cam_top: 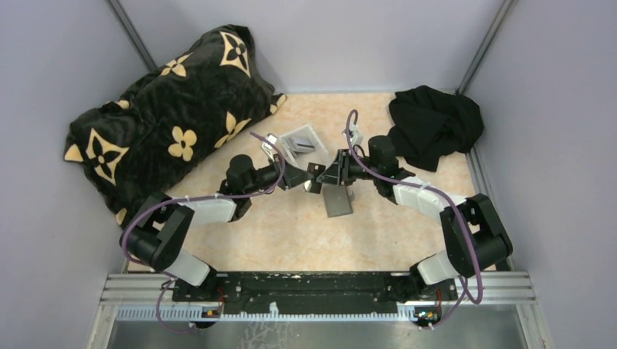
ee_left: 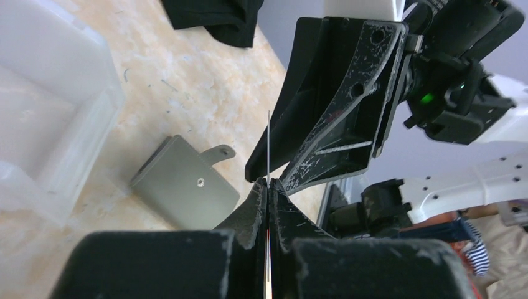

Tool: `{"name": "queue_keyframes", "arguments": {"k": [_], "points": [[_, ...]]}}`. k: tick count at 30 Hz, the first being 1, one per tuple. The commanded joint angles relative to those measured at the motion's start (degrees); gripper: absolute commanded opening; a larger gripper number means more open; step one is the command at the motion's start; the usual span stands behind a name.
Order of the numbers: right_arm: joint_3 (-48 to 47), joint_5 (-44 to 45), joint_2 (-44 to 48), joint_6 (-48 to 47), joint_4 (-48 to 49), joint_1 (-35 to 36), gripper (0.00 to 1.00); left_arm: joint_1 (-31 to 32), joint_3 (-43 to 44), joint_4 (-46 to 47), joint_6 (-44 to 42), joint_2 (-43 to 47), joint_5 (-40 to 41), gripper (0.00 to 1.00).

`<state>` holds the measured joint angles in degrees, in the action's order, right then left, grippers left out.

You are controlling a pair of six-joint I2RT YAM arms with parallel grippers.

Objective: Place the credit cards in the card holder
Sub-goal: Pick up the credit card from the storage box.

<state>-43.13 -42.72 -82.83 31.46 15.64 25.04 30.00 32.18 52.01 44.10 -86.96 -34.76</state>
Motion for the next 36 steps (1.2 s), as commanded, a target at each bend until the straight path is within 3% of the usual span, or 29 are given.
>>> {"name": "queue_keyframes", "arguments": {"k": [1, 7, 9, 12, 14, 18, 20, 23, 30, 36], "points": [[0.8, -0.6, 0.4, 3.5, 10.2, -0.4, 0.30, 1.1, -0.6, 11.5, 8.2, -2.4, 2.1, 0.00], [1.6, -0.8, -0.3, 4.6, 12.8, -0.5, 0.28, 1.3, -0.9, 12.9, 9.5, -2.9, 2.6, 0.00], [1.9, -1.0, -0.6, 4.9, 13.3, -0.5, 0.22, 1.3, -1.0, 13.1, 9.9, -2.9, 2.8, 0.00], [2.5, -1.3, -0.6, 5.7, 14.5, -0.5, 0.03, 1.3, -1.1, 12.9, 10.1, -3.1, 3.6, 0.00], [2.9, -1.5, -0.2, 6.1, 14.8, -0.6, 0.00, 1.3, -1.3, 12.2, 10.3, -3.2, 4.3, 0.02], [3.0, -1.6, 1.6, 6.2, 13.2, -1.3, 0.00, 1.3, -1.6, 7.3, 9.1, -2.9, 6.4, 0.37], [2.3, -0.9, 3.4, 4.7, 9.3, -1.8, 0.00, 1.3, -1.7, 2.7, 7.9, -2.2, 8.6, 0.46], [-0.1, 2.7, 6.2, -0.2, -1.3, -1.9, 0.00, 1.5, -1.9, -3.4, 6.2, -0.9, 12.3, 0.51], [-7.0, 17.6, 8.4, -10.4, -25.2, -1.9, 0.00, 6.0, 0.7, -17.1, -1.0, 0.7, 23.1, 0.51], [-11.1, 28.4, 5.8, -13.5, -35.9, -1.8, 0.00, 11.1, 3.8, -22.6, -4.6, -2.6, 28.5, 0.46]]}}
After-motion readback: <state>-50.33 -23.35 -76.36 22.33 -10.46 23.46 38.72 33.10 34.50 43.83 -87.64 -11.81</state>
